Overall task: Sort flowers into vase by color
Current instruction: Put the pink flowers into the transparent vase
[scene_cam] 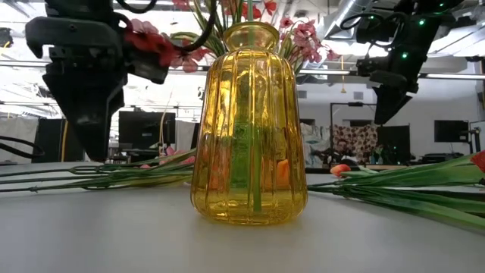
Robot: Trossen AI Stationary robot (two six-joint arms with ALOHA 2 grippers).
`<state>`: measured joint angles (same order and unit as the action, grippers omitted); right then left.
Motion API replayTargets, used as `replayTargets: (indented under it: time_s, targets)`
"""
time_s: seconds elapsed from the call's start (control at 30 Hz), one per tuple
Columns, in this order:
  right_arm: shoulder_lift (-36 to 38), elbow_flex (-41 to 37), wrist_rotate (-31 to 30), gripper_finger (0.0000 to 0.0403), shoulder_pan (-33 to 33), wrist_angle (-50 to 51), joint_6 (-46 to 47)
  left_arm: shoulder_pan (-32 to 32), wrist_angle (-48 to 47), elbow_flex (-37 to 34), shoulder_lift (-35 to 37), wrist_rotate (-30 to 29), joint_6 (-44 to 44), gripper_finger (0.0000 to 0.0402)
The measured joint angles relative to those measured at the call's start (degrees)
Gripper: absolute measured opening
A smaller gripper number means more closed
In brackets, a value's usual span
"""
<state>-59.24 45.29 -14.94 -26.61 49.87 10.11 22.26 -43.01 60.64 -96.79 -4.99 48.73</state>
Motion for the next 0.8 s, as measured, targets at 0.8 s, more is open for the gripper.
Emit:
replayTargets:
  time_s: [0.8]
  targets:
    - [0.0, -0.01, 0.0, 0.0221, 0.0, -0.02, 0.0, 0.05, 1.1, -2.4, -0.82, -1.5, 5.92, 0.0167]
